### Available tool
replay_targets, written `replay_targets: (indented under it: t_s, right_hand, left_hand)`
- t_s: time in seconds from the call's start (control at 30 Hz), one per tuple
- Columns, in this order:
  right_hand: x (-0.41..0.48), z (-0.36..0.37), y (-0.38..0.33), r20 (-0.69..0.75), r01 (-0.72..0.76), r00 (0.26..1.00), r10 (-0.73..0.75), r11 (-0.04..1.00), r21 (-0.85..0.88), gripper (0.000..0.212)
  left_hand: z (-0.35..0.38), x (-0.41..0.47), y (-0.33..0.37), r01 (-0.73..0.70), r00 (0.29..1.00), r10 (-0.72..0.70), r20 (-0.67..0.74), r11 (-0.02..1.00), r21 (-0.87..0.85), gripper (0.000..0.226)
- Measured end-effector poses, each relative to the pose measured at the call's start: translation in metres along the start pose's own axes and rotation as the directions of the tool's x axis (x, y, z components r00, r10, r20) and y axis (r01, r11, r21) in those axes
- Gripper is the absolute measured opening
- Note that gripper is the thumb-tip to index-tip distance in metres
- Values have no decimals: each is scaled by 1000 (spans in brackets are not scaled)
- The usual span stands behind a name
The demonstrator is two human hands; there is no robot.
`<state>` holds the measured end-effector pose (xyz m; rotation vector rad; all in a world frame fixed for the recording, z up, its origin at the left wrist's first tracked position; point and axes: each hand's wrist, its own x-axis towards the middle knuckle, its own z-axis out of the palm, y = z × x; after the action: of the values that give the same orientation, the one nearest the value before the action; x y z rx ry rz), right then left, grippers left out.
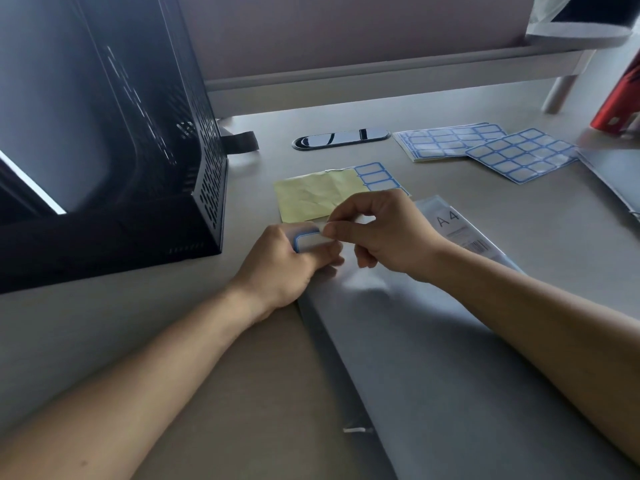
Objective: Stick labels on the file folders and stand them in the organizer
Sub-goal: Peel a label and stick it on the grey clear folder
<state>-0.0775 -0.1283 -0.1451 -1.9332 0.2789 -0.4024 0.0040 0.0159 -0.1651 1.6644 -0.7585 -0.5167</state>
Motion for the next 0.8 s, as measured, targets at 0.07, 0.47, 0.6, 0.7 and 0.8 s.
replay_targets:
  t_s: [0.07, 0.47, 0.6, 0.7, 0.8]
  right_hand:
    - [0, -3, 2, 44, 6, 999, -7, 1000, 23, 9]
    - [5, -2, 0, 2, -60, 998, 60, 998, -26, 18]
    - [5, -2, -1, -45, -46, 998, 44, 998, -53, 27]
    - [5, -4, 0, -5, -45, 999, 44, 999, -27, 20]
    - [4, -10, 2, 153, -53, 987, 52, 999, 3, 15]
  left_hand:
    - [0, 0, 0, -20, 1000, 20, -1, 1000, 4, 11]
    - [-14, 2, -7, -73, 978, 82, 193, 996, -52, 20]
    - [-15, 2, -10, -95, 980, 96, 177, 995, -10, 27]
    - [-16, 0, -8, -116, 979, 114, 170, 993, 5, 25]
    - [-20, -3, -6, -140, 966, 137, 220, 990, -2, 30]
